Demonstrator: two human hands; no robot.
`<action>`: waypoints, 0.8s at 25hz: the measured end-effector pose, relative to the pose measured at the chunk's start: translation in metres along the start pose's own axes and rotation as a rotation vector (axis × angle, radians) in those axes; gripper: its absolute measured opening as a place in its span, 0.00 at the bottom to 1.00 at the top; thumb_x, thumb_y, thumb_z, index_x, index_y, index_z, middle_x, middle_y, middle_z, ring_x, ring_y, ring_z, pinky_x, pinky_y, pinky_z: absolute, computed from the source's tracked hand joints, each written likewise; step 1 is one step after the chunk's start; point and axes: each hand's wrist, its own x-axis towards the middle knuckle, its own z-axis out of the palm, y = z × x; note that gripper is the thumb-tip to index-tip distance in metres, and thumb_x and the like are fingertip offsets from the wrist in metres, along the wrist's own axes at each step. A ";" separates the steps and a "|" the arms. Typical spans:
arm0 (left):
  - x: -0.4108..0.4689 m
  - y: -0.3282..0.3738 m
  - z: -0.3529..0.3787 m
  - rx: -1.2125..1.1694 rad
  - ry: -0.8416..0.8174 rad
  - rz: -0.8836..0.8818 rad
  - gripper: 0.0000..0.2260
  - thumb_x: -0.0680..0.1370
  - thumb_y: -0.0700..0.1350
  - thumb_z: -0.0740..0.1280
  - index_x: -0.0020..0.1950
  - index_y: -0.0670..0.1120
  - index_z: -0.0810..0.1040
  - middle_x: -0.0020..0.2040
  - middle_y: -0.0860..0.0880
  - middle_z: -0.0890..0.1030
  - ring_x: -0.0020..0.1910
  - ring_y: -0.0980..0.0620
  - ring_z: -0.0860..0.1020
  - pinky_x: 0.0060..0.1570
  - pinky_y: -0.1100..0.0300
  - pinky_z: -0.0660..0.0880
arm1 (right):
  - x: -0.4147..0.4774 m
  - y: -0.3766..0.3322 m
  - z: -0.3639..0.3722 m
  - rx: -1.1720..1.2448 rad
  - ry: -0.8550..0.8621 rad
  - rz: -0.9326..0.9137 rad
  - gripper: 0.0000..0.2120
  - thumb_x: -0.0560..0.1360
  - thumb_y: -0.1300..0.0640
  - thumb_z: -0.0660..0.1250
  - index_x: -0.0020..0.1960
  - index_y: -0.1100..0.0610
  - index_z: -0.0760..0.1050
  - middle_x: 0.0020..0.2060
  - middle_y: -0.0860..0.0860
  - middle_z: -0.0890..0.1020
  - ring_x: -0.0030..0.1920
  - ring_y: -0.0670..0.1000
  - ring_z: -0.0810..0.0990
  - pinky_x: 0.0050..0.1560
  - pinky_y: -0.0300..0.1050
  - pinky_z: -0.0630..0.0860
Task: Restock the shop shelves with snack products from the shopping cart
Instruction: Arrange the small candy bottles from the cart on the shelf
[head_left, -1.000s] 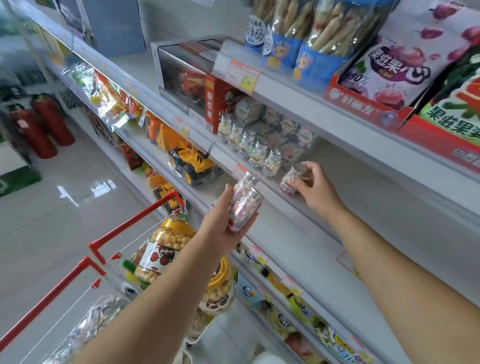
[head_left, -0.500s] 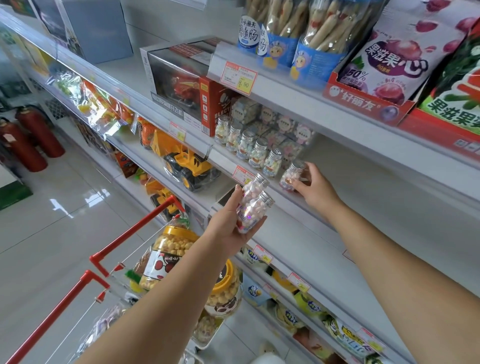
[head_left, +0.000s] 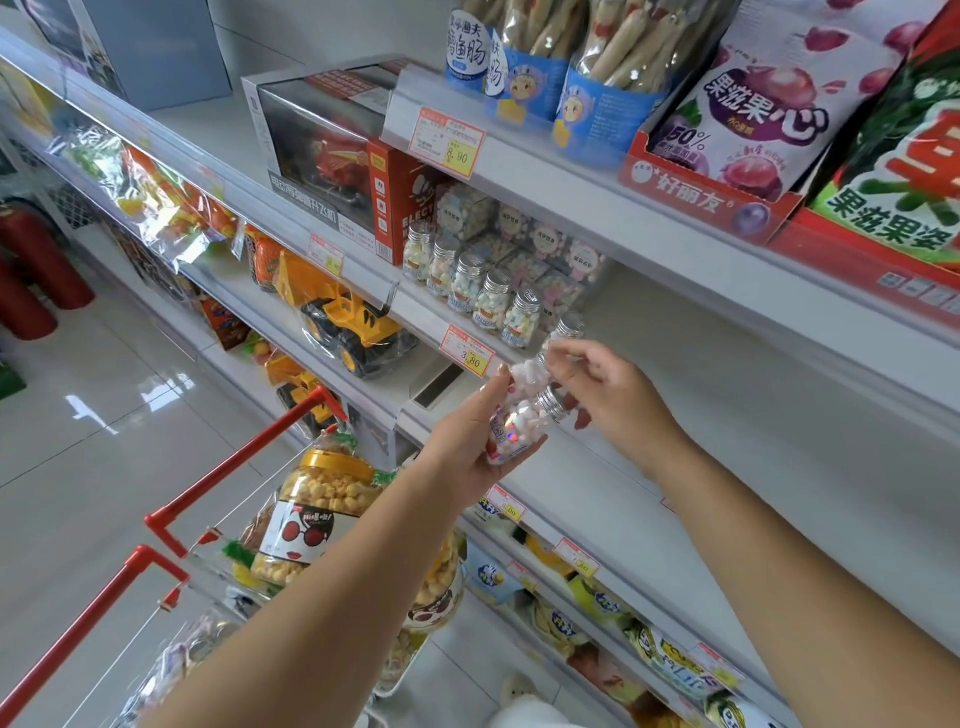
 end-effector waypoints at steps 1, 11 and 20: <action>0.000 -0.001 0.002 0.031 -0.031 0.006 0.16 0.80 0.53 0.67 0.60 0.43 0.80 0.48 0.44 0.86 0.41 0.49 0.85 0.41 0.56 0.83 | 0.000 0.001 0.000 0.007 -0.022 0.014 0.13 0.77 0.46 0.67 0.61 0.46 0.77 0.44 0.46 0.81 0.38 0.40 0.79 0.38 0.38 0.76; 0.013 -0.007 -0.004 0.033 0.075 0.027 0.17 0.80 0.54 0.67 0.61 0.43 0.79 0.39 0.47 0.86 0.37 0.51 0.85 0.37 0.56 0.82 | 0.020 0.023 -0.063 -0.345 0.270 -0.054 0.16 0.75 0.58 0.70 0.60 0.47 0.71 0.46 0.46 0.78 0.43 0.48 0.77 0.49 0.47 0.74; 0.016 0.001 -0.007 -0.013 0.115 0.003 0.14 0.79 0.53 0.69 0.57 0.43 0.81 0.37 0.45 0.86 0.37 0.49 0.85 0.35 0.56 0.82 | 0.041 0.018 -0.045 -0.422 0.005 -0.017 0.19 0.77 0.58 0.69 0.66 0.49 0.70 0.58 0.49 0.78 0.53 0.50 0.77 0.58 0.43 0.71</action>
